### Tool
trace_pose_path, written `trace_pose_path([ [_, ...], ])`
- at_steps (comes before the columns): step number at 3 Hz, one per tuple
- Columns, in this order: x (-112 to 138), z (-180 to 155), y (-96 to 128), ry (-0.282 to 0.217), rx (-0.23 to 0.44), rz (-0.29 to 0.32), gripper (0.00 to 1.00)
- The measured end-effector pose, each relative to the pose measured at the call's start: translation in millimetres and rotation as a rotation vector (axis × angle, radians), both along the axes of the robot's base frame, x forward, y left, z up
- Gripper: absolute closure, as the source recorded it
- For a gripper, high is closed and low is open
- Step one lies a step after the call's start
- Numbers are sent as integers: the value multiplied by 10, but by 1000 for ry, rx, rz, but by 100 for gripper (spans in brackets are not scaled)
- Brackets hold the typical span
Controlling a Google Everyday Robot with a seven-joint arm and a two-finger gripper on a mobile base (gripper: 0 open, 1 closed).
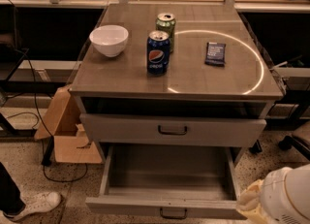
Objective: Close middle drawer
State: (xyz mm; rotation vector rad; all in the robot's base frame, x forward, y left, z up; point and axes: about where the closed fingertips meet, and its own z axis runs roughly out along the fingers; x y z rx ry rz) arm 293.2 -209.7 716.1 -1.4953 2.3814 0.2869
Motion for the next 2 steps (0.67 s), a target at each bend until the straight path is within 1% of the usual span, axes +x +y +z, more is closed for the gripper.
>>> trace_pose_path([
  [1,-61,-306,7,26,-3,-43,100],
  [2,-30,-825,-40,27,-13,-100,100],
])
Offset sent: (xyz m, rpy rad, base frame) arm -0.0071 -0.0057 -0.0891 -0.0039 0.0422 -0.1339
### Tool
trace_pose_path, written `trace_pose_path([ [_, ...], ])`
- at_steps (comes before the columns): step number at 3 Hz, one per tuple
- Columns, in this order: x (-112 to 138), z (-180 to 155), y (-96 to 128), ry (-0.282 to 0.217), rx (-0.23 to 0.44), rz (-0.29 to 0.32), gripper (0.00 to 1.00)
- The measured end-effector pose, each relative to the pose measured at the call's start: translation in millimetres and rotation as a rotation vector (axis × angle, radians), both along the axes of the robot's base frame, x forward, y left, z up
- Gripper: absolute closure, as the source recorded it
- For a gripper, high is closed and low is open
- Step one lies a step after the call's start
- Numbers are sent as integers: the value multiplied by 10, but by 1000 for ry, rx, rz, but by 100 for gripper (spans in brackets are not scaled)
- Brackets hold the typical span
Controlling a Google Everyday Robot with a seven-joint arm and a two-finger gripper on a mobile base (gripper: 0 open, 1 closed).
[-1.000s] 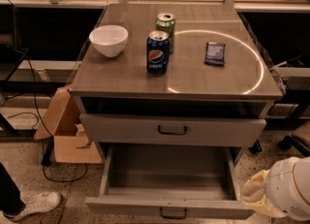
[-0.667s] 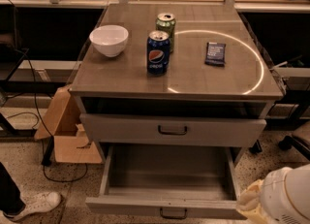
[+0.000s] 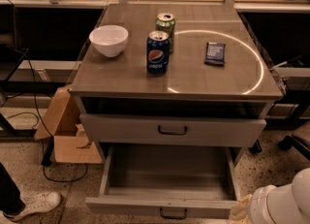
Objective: Close middle drawer
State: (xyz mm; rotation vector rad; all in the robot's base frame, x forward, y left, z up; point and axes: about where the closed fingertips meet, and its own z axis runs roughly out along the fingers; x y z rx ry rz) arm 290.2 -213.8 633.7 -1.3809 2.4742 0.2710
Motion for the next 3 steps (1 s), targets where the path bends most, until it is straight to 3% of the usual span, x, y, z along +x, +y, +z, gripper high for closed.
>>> trace_pose_path([
  [1,0,0,0,0,0,0,100],
  [3,-196,-351,22,26,49,-70,100],
])
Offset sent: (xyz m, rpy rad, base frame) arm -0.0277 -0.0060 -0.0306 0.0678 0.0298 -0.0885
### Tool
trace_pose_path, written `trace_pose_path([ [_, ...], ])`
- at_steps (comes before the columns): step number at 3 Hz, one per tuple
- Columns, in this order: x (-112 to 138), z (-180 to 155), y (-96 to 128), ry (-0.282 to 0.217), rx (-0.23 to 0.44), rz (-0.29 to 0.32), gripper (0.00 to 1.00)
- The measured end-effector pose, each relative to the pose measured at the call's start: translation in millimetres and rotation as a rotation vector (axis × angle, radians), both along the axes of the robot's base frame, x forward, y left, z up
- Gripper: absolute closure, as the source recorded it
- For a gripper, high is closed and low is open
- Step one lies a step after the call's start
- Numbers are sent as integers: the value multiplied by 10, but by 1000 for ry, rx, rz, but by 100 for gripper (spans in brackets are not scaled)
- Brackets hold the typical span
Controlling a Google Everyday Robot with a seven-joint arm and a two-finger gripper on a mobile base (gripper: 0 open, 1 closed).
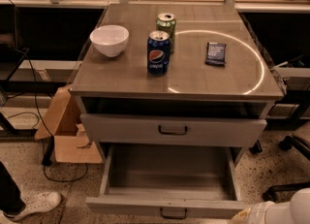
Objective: Close middle drawer
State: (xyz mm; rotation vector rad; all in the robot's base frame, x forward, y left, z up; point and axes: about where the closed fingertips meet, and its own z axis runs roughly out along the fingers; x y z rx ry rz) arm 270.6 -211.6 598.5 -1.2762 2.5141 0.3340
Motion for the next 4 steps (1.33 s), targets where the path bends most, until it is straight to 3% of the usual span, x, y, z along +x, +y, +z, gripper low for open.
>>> trace_pose_path([
  [2,-92,-548,41,47,-9,-55,100],
  [3,100,-866,44,65,-74,-77,100],
  [4,119,-854,66,67,-73,-82,100],
])
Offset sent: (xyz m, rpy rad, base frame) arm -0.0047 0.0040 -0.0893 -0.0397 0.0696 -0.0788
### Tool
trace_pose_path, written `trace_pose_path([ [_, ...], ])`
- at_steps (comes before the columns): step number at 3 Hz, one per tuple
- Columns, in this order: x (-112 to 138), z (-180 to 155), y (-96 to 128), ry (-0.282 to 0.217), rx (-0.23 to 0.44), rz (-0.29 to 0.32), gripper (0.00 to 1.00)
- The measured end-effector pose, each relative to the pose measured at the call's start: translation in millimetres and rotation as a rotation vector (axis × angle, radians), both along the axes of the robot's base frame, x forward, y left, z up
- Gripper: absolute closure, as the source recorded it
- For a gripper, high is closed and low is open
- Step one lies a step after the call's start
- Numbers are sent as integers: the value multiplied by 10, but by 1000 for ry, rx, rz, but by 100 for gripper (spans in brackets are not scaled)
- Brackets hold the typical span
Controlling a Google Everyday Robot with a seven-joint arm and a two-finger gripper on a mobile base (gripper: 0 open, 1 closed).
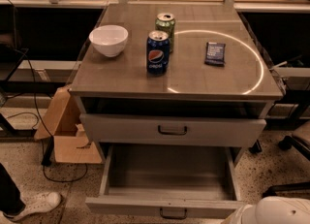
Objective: Close middle drawer
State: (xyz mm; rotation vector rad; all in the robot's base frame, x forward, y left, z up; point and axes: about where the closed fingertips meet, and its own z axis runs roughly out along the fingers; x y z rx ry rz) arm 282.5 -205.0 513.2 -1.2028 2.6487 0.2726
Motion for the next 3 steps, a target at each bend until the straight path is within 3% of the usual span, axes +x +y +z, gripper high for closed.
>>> trace_pose_path([
  [2,170,-251,143,16,39,-67,100],
  [3,430,-397,315,-2,76,-108,100],
])
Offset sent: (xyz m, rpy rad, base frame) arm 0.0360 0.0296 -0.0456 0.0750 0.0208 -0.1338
